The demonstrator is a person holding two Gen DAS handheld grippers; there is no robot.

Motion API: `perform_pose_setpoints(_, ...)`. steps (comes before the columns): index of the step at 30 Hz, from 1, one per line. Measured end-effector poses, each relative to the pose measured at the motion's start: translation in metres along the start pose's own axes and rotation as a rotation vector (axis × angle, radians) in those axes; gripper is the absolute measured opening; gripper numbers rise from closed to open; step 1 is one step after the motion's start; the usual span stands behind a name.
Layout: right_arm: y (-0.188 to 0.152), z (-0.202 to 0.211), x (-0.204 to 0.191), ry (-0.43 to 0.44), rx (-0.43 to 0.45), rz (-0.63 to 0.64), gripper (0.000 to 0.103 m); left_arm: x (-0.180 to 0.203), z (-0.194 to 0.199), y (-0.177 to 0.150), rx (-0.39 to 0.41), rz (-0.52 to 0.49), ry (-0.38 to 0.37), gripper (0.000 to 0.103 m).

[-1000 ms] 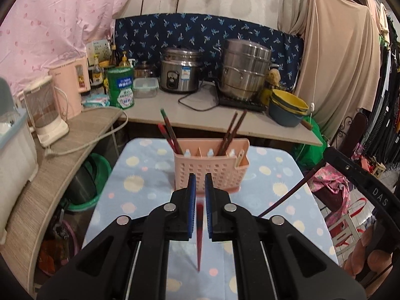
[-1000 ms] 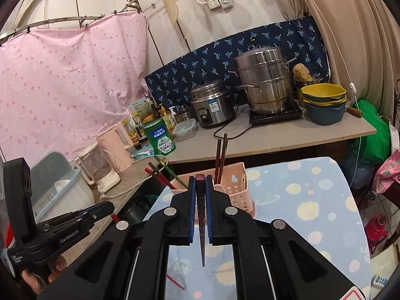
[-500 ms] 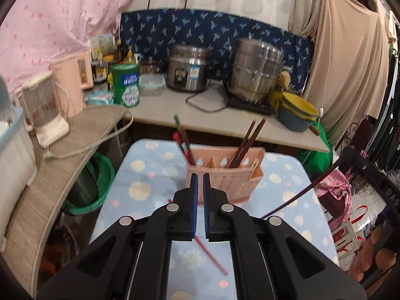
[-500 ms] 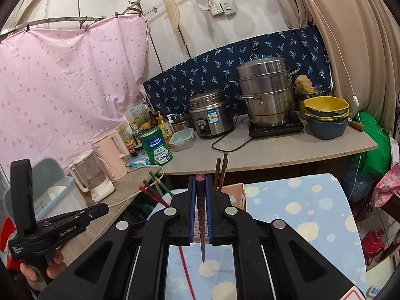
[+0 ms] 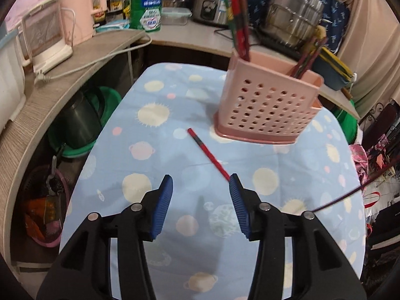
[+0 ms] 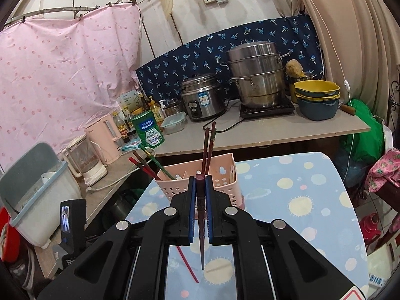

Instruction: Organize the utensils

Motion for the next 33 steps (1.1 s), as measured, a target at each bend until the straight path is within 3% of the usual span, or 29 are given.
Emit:
perform_pose_setpoints(3, -0.002, -0.006, 0.003, -0.011, -0.005, 0.0, 0.007, 0.0, -0.02, 0.004, -0.012, 0.008, 0.012, 0.055)
perform_pose_setpoints(8, -0.005, -0.022, 0.009, -0.016, -0.025, -0.001, 0.007, 0.005, -0.051, 0.009, -0.04, -0.001, 0.026, 0.055)
perform_pose_setpoints(15, 0.001, -0.042, 0.018, -0.025, -0.034, -0.001, 0.007, 0.013, -0.066, 0.004, -0.059, -0.019, 0.009, 0.055)
perform_pose_setpoints(28, 0.024, -0.072, 0.006, 0.011, -0.028, 0.023, 0.007, -0.002, -0.132, 0.048, -0.075, 0.012, 0.106, 0.054)
perform_pose_setpoints(33, 0.027, -0.082, 0.002, 0.019, -0.034, 0.03, 0.007, -0.011, -0.142, 0.046, -0.086, -0.011, 0.139, 0.052)
Point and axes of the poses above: each gripper's, at about its wrist camera, not at the fingertips, and z roughly against the way its jaws point, x to its right, y to its top, the point moved 8 cm from there along -z, roughly the way its jaws point, and after that the axes turned 10 degrees about z, right-handed, at the moved point
